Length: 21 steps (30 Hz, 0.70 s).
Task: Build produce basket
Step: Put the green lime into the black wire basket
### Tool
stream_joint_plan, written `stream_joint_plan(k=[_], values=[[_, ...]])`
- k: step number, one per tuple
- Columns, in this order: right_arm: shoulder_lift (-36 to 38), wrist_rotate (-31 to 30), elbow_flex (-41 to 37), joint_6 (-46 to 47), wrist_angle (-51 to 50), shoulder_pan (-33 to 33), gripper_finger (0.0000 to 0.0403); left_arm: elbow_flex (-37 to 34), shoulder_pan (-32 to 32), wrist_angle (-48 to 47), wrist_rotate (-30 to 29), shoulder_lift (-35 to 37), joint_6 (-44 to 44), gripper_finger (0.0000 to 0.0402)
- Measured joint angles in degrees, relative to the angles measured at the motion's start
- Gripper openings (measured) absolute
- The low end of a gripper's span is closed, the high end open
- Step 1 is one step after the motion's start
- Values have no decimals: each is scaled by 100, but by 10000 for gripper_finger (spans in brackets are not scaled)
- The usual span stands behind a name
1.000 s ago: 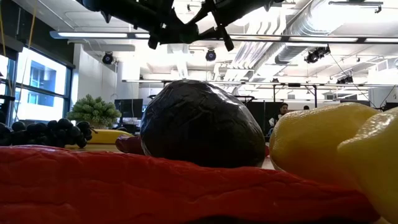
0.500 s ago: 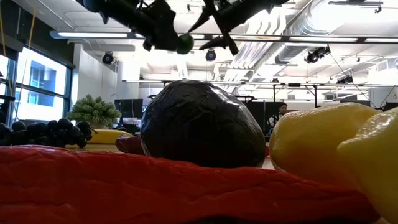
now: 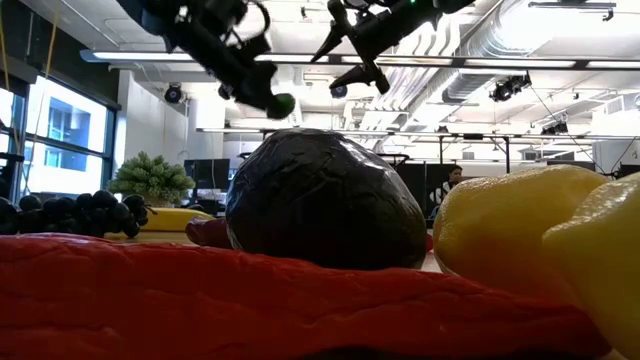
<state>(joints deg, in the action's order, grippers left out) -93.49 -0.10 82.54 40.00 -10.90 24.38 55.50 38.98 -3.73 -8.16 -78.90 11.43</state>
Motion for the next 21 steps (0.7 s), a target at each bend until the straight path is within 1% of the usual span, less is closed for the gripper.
stream_joint_plan(k=[4,7,11,16,21], values=[[0,-92,0,-19,-2,0,268,1,209,28,283,-186,178,153],[0,-129,0,-121,-2,0,268,5,299,-21,335,-294,326,153],[0,-132,0,-160,-3,39,268,378,396,-372,354,-454,379,153],[0,-133,0,-362,-24,205,268,853,560,-797,621,-850,348,154],[3,-130,0,-441,-194,372,268,1158,575,-1180,919,-1167,-91,154]])
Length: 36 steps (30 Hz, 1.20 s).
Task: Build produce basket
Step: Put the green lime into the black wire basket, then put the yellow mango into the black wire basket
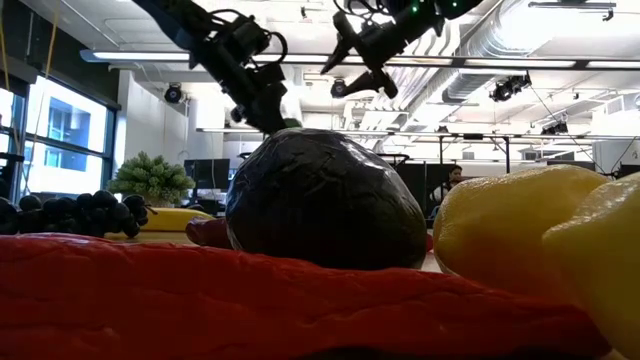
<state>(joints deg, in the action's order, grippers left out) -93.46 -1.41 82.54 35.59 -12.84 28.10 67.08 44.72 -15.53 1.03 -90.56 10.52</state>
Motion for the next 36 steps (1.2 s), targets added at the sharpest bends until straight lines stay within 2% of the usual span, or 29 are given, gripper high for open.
stream_joint_plan(k=[5,16,25,36], values=[[1,8,0,-8,-311,162,268,88,-60,-11,31,-314,-434,154],[1,11,0,-113,-514,229,268,86,-60,-138,-41,-894,-754,159],[1,10,0,-113,-563,229,268,86,-63,-135,-430,-925,-882,220],[3,128,0,-112,-818,229,268,86,-63,-133,-557,-922,-967,282]])
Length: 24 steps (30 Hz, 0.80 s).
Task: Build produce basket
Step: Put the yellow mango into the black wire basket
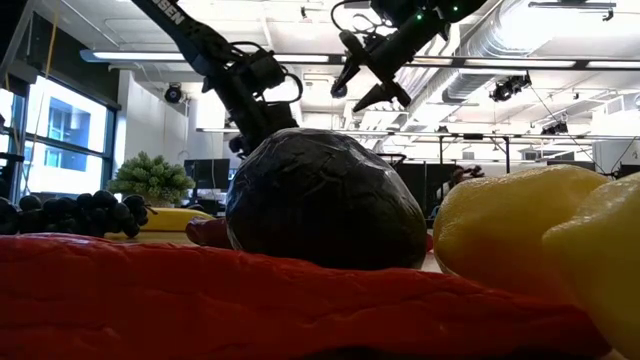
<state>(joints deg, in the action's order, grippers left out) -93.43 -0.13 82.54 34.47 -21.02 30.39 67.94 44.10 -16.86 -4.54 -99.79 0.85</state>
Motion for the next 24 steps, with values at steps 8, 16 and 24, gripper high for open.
stream_joint_plan(k=[8,16,24], values=[[275,56,0,110,-743,0,268,0,20,-9,26,442,-23,282],[522,34,2,427,-1870,-179,268,0,17,29,281,1171,-23,284],[610,-72,2,919,-2755,-565,268,0,7,-165,283,1807,-5,284]])
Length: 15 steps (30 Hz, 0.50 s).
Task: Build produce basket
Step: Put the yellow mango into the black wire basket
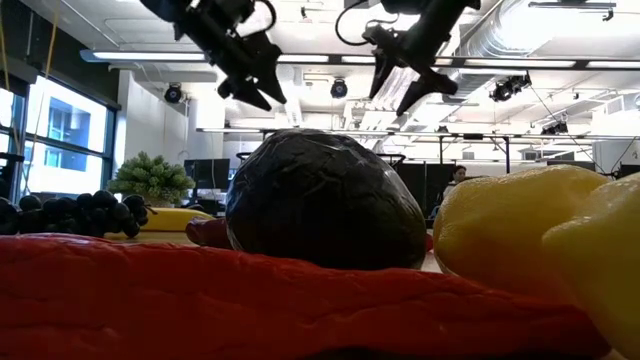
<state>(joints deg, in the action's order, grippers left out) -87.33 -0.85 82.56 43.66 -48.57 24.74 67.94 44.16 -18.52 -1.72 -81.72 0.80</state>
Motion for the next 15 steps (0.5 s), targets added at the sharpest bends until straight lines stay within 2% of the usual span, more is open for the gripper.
stream_joint_plan(k=[15], values=[[0,-855,2,1233,-2222,-923,268,0,-2,-506,-31,232,240,284]])
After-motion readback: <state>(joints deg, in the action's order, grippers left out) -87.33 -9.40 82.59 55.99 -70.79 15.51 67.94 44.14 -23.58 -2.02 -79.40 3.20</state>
